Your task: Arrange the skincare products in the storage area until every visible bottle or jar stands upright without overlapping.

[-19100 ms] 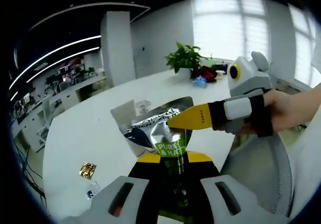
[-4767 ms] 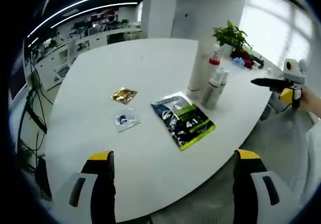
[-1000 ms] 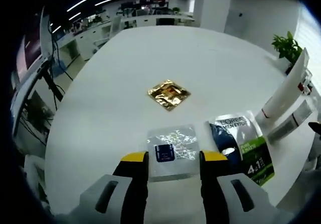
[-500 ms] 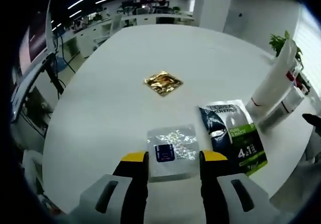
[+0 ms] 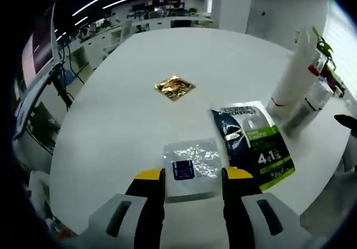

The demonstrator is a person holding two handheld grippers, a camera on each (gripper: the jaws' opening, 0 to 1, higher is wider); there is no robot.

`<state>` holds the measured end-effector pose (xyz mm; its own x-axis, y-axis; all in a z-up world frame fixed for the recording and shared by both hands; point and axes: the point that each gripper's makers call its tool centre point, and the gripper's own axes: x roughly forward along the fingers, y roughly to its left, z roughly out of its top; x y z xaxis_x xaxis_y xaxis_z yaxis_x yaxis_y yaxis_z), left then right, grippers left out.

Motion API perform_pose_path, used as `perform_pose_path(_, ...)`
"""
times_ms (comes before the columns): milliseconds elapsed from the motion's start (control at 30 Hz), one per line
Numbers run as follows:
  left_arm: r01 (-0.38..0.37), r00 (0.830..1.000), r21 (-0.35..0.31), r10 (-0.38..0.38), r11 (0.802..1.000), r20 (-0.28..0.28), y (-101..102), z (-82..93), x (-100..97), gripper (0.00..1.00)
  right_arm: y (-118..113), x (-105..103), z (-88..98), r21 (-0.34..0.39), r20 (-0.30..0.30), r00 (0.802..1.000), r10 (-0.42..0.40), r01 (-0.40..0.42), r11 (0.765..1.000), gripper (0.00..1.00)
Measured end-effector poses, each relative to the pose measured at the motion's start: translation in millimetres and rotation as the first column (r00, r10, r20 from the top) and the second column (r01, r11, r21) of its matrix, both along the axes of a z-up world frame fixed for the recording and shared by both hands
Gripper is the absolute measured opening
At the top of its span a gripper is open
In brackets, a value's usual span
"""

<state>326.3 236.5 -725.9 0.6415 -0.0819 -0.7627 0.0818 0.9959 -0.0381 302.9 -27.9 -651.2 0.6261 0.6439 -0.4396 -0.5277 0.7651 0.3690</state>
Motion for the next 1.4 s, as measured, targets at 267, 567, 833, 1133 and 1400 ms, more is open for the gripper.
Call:
perform_pose_path(267, 0.004, 1.0, 0.018, -0.004, 1.0, -0.015, -2, -6.6, -3.7, 0.38, 1, 1, -0.4, -0.001, 0.0, 1.0, 0.004, -0.004, 1.0, 0.99)
perform_pose_path(567, -0.012, 0.999, 0.015, 0.012, 1.0, -0.032, 0, -12.5, -3.5, 0.38, 0, 1, -0.3, -0.003, -0.001, 1.0, 0.0, 0.0, 1.0, 0.99)
perform_pose_path(833, -0.016, 0.999, 0.013, 0.017, 1.0, -0.041, 0, -16.2, -6.1, 0.38, 0, 0, -0.5, -0.004, -0.001, 1.0, 0.001, -0.001, 1.0, 0.99)
perform_pose_path(1133, -0.012, 0.999, 0.018, 0.012, 1.0, -0.031, 1, -19.4, -6.5, 0.38, 0, 0, 0.4, -0.006, -0.001, 1.0, 0.002, -0.002, 1.0, 0.99)
perform_pose_path(1400, -0.008, 0.999, 0.017, 0.009, 1.0, -0.032, 0, -20.1, -6.2, 0.41, 0, -1, 1.9, -0.008, 0.002, 1.0, 0.002, -0.002, 1.0, 0.99)
